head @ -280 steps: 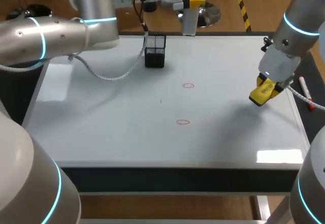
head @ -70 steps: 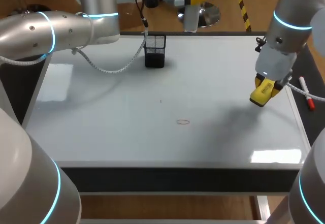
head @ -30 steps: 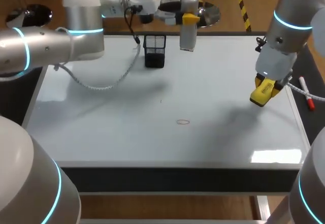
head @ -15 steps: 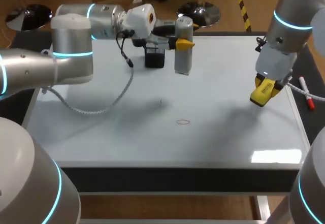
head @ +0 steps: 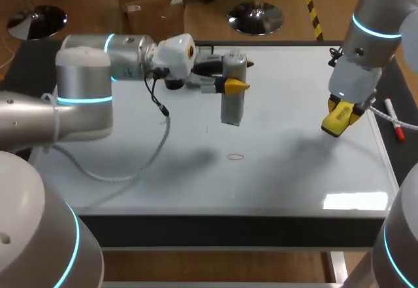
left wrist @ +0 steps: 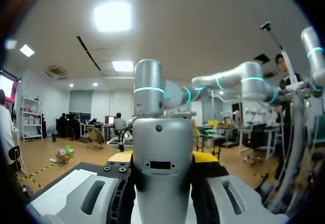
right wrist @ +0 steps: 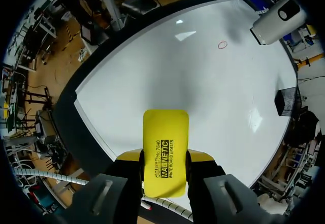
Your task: Pick up the inspection probe, press it on each red-marked spot on the whiteboard one by one, put down the probe, pick up the eraser, and wipe off all the red marks.
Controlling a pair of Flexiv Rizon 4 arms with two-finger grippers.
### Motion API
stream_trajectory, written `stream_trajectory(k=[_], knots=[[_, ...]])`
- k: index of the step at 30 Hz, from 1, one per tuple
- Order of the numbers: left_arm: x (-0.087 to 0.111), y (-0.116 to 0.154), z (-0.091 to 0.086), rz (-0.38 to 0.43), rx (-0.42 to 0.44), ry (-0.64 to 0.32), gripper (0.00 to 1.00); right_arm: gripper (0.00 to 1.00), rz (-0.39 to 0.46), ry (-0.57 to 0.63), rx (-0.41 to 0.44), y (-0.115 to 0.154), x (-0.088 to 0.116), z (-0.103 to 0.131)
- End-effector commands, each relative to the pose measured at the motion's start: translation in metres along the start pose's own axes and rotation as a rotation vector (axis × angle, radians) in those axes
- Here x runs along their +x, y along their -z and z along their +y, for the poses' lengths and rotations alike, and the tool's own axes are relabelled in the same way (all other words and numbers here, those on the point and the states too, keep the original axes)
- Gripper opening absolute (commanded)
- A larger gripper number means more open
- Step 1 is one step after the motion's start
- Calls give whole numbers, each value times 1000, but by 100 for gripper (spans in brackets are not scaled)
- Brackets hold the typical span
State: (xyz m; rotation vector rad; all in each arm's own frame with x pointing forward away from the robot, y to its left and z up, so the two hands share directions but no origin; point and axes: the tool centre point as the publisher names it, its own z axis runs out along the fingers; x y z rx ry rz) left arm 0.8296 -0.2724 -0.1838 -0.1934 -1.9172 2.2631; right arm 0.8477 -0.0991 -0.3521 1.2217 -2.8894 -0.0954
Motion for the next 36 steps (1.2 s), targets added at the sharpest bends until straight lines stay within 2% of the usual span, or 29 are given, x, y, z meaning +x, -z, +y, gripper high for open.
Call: stream_trajectory(k=[1, 9, 24, 36], knots=[[11, -3, 11, -103, 17, 5, 0, 0, 2, 1, 3, 0, 0, 0], [20, -4, 30, -109, 18, 14, 0, 0, 2, 1, 3, 0, 0, 0], [19, -5, 51, -92, 23, -3, 0, 0, 2, 1, 3, 0, 0, 0], [18, 2, 73, -125, 33, 17, 0, 0, 2, 1, 3, 0, 0, 0]])
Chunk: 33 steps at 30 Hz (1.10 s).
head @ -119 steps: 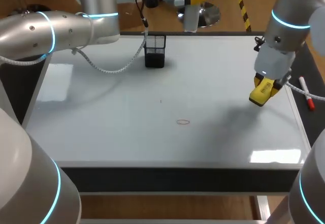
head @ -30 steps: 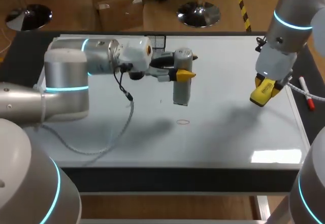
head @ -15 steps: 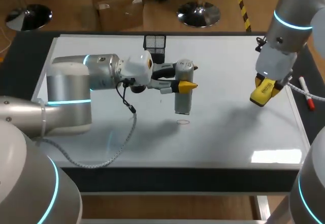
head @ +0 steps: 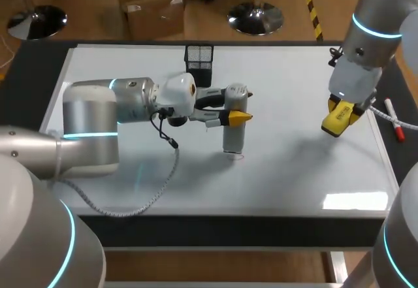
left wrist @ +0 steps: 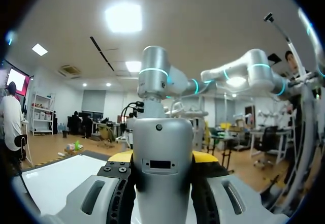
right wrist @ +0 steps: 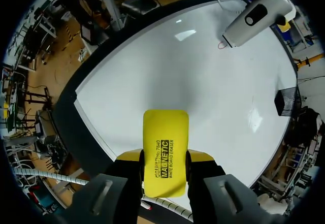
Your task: Pick up the inspection probe, press it on each red-marked spot on the whiteboard one by one, put down the probe, pick up the eraser, and wipe off all the red marks.
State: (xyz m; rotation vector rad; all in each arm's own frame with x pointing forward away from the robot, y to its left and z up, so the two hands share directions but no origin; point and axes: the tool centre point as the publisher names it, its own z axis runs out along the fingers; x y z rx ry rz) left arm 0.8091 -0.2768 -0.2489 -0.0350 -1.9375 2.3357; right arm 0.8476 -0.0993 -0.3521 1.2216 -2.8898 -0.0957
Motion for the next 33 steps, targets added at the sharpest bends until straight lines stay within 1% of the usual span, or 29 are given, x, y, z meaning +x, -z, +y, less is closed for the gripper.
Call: stream_trajectory(k=[1, 15, 19, 33], knots=[[-1, 1, 9, -4, 9, -1, 0, 0, 2, 1, 3, 0, 0, 0], [-6, 5, 23, -25, -8, -8, 0, 0, 2, 1, 3, 0, 0, 0], [-7, 4, 25, -29, -20, -6, 0, 0, 2, 1, 3, 0, 0, 0], [-7, 5, 31, -35, -12, 3, 0, 0, 2, 1, 3, 0, 0, 0]])
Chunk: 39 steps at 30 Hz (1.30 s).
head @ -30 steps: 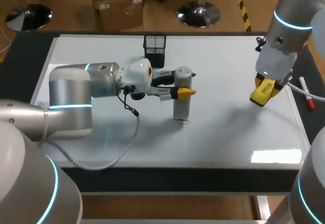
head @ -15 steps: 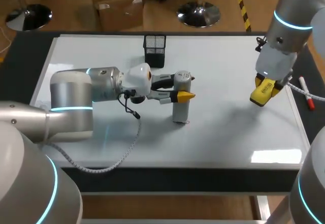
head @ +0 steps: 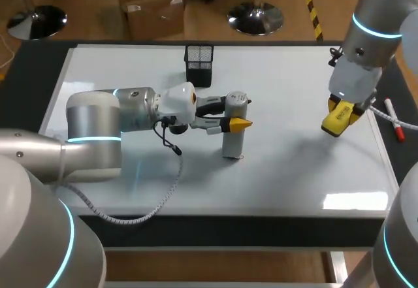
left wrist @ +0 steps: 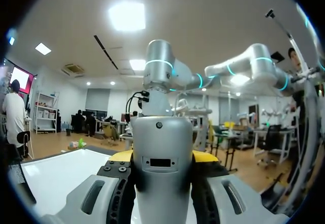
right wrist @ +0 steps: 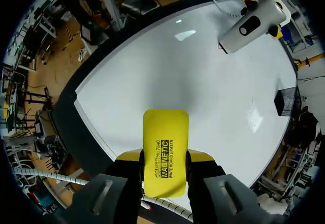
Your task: Pick up the inspection probe, press it on each red-marked spot on the whiteboard one by one, put down the probe, pick up the eraser, and wipe off all the red marks.
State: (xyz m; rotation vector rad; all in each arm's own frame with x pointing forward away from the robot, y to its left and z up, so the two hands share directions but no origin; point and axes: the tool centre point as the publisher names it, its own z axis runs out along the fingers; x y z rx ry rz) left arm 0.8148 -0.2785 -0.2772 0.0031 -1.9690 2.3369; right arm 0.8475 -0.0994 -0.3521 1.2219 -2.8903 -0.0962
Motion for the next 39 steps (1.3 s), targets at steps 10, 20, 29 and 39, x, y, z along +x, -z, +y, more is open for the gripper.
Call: stream_trajectory(k=[10, 20, 29, 39], knots=[[1, 1, 4, -1, 3, 10, 0, 0, 3, 1, 3, 0, 0, 0], [3, 0, 0, 1, 2, 3, 0, 0, 3, 1, 3, 0, 0, 0], [8, 0, -9, -3, 3, -4, 0, 0, 3, 1, 3, 0, 0, 0], [5, 1, -18, 32, 11, -5, 0, 0, 3, 1, 3, 0, 0, 0]])
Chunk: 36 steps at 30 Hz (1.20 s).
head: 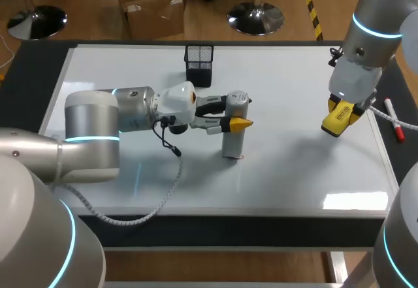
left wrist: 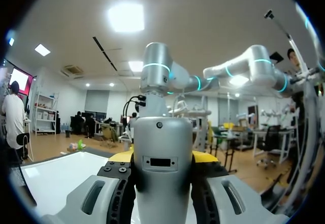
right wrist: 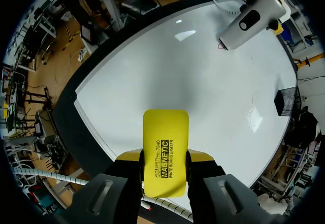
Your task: Pick up the inspection probe, press it on each red-marked spot on the whiteboard one by one, put down the probe, pick up the eraser, and wipe off all the red marks.
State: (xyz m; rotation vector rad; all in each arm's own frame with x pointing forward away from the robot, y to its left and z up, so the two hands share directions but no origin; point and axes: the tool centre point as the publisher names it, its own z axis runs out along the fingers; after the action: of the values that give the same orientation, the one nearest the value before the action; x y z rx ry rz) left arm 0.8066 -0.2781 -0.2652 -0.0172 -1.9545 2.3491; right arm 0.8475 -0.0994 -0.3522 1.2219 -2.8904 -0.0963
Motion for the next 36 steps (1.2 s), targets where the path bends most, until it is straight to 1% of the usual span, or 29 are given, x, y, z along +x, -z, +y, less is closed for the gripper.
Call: stream_trajectory(k=[1, 6, 10, 14, 15, 16, 17, 18, 19, 20, 22, 23, 25, 26, 28, 29, 30, 32, 33, 35, 36], knots=[[-5, 4, -9, 30, -11, 0, 0, 0, 3, 1, 3, 1, 0, 0], [-15, 4, -26, 75, -22, -8, 0, 0, 3, 1, 3, 1, 0, 0], [-24, 8, -35, 132, -19, -1, 0, 0, 3, 1, 3, 1, 0, 0], [-33, 18, -44, 145, -20, 3, 0, 0, 3, 1, 3, 1, 0, 0], [-35, 20, -46, 159, -32, 0, 0, 0, 3, 1, 3, 1, 0, 0], [-36, 22, -48, 182, -12, 11, 0, 0, 3, 1, 3, 1, 0, 0], [-38, 24, -50, 175, -17, 11, 0, 0, 3, 1, 3, 1, 0, 0], [-40, 27, -52, 198, -23, 14, 0, 0, 3, 1, 3, 1, 0, 0], [-41, 29, -53, 218, -9, 20, 0, 0, 3, 1, 3, 1, 0, 0], [-43, 32, -55, 216, -15, 21, 0, 0, 3, 1, 3, 1, 0, 0], [-46, 37, -57, 275, 7, 34, 0, 0, 3, 1, 3, 1, 0, 0], [-48, 39, -57, 272, -9, 34, 0, 0, 3, 1, 3, 1, 0, 0], [-54, 46, -58, 302, 17, 46, 0, 0, 3, 1, 3, 1, 0, 0], [-56, 50, -59, 293, -6, 42, 0, 0, 3, 1, 3, 1, 0, 0], [-58, 54, -60, 327, -11, 40, 0, 0, 3, 1, 3, 1, 0, 0], [-59, 57, -61, 325, -16, 40, 0, 0, 3, 1, 3, 1, 0, 0], [-60, 60, -63, 354, -11, 44, 0, 0, 3, 1, 3, 1, 0, 0], [-62, 65, -65, 364, -30, 46, 0, 0, 3, 1, 3, 1, 0, 0], [-63, 69, -66, 382, -20, 54, 0, 0, 3, 1, 3, 1, 0, 0], [-68, 78, -68, 370, -9, 64, 0, 0, 3, 1, 3, 1, 0, 0], [-69, 83, -69, 383, 17, 64, 0, 0, 3, 1, 3, 1, 0, 0]])
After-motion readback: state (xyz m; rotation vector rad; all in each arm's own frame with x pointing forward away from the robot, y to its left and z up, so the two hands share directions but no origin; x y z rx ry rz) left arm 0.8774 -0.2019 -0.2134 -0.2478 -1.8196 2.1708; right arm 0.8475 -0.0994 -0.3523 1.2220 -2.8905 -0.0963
